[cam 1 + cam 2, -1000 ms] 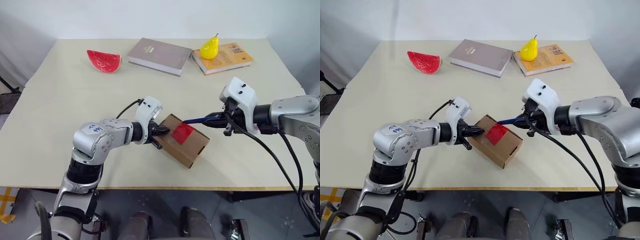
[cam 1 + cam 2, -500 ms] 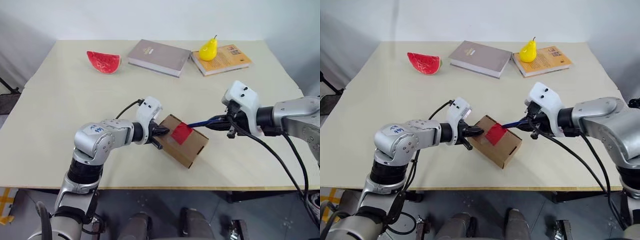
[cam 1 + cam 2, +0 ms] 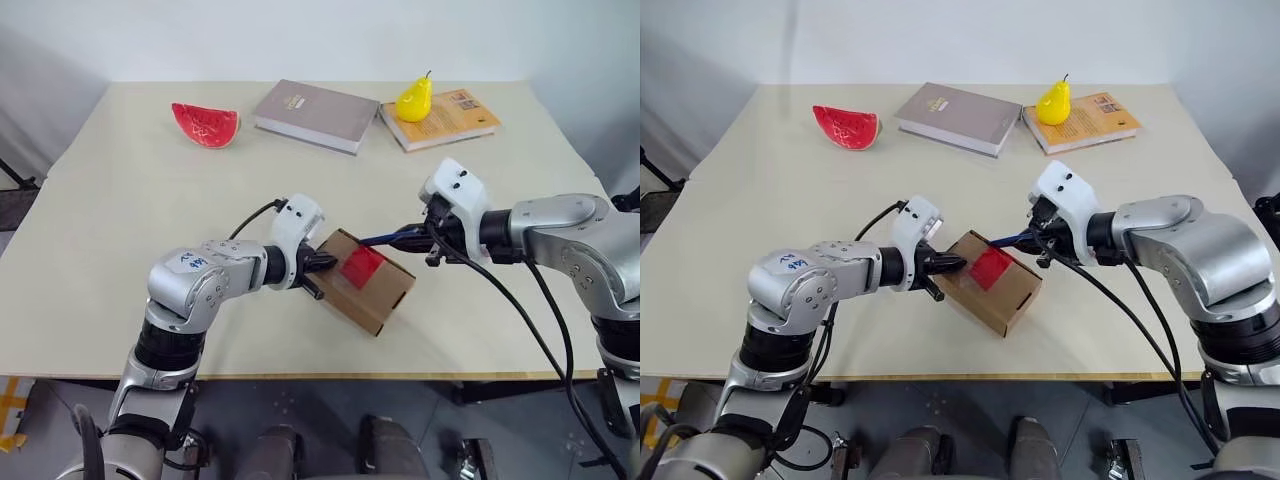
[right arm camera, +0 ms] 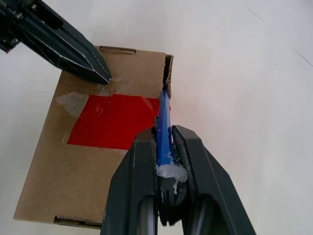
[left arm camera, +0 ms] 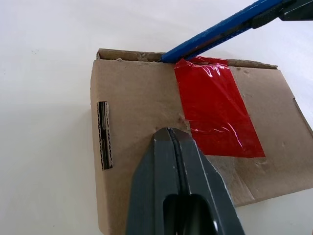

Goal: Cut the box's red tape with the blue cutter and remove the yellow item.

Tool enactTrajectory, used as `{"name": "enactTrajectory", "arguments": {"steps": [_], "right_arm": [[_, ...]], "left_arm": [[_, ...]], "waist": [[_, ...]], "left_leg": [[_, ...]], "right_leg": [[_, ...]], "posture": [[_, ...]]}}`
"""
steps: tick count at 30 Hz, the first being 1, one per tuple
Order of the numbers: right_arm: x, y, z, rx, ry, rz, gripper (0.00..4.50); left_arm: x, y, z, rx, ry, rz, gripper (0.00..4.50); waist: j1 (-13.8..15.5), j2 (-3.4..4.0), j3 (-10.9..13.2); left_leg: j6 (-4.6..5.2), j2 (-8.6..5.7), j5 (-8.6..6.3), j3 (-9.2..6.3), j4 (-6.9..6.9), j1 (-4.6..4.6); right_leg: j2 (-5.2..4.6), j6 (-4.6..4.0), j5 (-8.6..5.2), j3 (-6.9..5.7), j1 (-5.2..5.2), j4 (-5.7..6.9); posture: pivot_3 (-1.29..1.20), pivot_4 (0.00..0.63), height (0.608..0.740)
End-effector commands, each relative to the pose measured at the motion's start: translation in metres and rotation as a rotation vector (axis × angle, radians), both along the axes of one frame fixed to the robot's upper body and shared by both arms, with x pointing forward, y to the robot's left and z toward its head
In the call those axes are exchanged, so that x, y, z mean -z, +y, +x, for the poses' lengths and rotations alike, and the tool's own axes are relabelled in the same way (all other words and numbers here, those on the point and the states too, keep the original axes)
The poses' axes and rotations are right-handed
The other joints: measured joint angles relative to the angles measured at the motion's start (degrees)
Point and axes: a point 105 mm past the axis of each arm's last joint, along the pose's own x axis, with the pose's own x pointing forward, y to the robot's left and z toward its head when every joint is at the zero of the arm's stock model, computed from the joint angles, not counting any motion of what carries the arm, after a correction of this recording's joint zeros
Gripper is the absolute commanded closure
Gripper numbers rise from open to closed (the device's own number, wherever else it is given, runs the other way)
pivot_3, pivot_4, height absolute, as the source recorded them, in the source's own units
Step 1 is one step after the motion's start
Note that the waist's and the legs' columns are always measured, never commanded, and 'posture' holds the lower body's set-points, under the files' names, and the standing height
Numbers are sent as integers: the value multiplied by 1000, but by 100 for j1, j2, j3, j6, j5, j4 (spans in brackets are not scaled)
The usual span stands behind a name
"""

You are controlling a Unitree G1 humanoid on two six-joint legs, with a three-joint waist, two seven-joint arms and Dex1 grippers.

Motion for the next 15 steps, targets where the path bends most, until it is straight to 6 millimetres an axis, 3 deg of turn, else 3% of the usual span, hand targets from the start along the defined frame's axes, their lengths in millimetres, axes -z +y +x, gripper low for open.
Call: {"name": "enactTrajectory", "arguments": {"steps": [1, 5, 11, 15], "right_arm": [[-5, -13, -13, -8, 2, -32, 4335], [-5, -35, -26, 11, 38, -91, 4335], [-10, -51, -28, 47, 19, -123, 4335], [-36, -68, -19, 143, -70, -22, 4335]], "left_arm": [[37, 10, -2, -50, 134, 89, 4500], [39, 9, -2, -49, 138, 91, 4500], [40, 8, -1, -41, 140, 94, 4500], [40, 9, 0, -41, 139, 100, 4500]], "waist": [[5, 0, 0], [19, 0, 0], [5, 0, 0], [12, 0, 0]], "left_leg": [[0, 0, 0, -3, 0, -3], [1, -2, 0, -6, -1, -9], [6, -3, 2, -1, 0, -4], [7, -3, 3, -1, 0, -3]], "right_leg": [[0, 0, 0, 0, 0, 0], [-2, 0, 0, 0, 1, -3], [-1, 0, 0, 1, 8, -29], [-3, 0, 0, 21, 10, -31]], "posture": [[0, 150, 740], [0, 150, 740], [0, 150, 740], [0, 150, 740]]}}
